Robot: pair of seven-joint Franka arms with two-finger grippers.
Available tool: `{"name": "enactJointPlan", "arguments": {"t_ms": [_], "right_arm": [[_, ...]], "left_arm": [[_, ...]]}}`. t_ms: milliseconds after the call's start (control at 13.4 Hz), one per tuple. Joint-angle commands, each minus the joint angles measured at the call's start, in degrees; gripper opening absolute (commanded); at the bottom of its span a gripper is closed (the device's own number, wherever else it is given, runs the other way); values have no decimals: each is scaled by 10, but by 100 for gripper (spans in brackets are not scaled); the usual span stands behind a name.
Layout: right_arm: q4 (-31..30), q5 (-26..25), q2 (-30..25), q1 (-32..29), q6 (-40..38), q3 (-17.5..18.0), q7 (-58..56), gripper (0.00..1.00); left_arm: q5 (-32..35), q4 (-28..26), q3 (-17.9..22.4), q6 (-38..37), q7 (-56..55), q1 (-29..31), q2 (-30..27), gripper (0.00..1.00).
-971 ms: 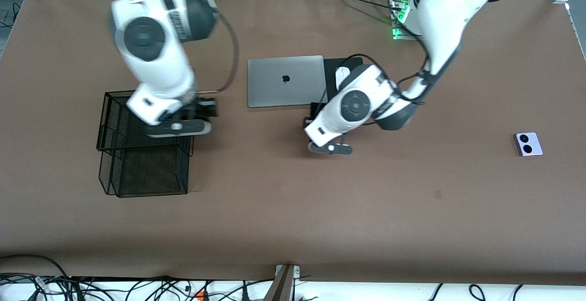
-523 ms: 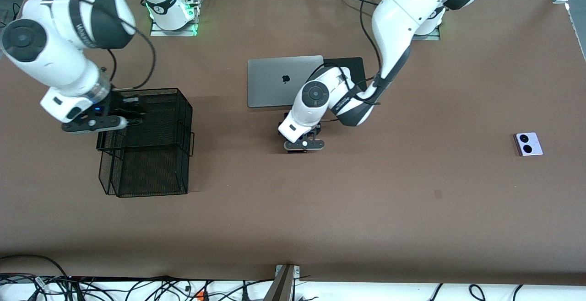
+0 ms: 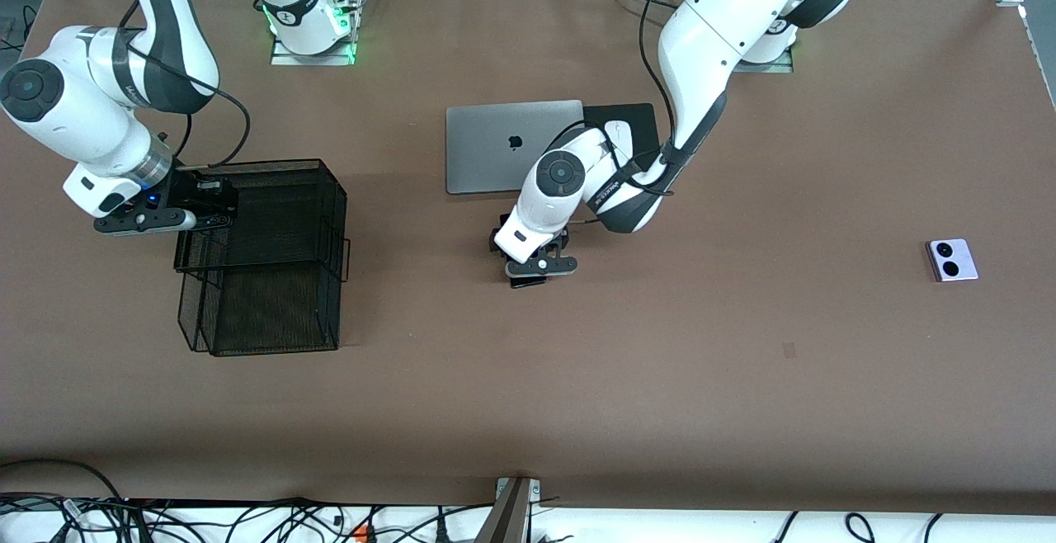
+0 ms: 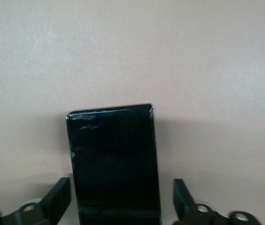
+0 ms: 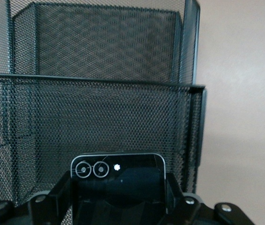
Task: Place phones with both arms
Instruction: 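Drop the flip phone into the organizer while the left gripper sets down the bar phone, then move the right gripper to the bar phone while the left reaches the white phone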
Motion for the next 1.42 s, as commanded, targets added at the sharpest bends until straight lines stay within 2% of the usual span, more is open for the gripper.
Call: {"name": "enactJointPlan", "arguments": {"t_ms": [0,75,299,374,448,523,673,971,1196,1345], "right_arm": [[2,60,38,4,15,-5,-34,45],[2,74,48,3,18,-5,-50,45],[6,101,79,-9,44,-5,-85,46],[15,111,88,-9,44,-5,-94,54],[26,116,96,-9,41,-5,-96,84],[41,118,101,-9,35,-5,-95,100],[82,117,100,-9,-13,-5,-93,100],[218,110,102,-8,-190,-7,-60,100],[298,99,115,25,-273,0,43,100],[341,97,132,62,-300,12,126,100]], "left_arm": [[9,6,4,-10,-11,6,-18,100],[8,-4,5,-27,-17,16,-42,100],[12,-4,4,-156,-19,47,-106,100],[14,-5,5,-194,-16,56,-127,100],[14,-6,4,-242,-9,72,-144,100],[14,-5,5,-291,5,83,-160,100],[41,-3,15,-383,32,100,-182,100],[191,-3,15,-496,100,112,-195,100],[212,-5,15,-533,113,149,-195,100],[212,-4,15,-537,172,197,-195,100]]}}
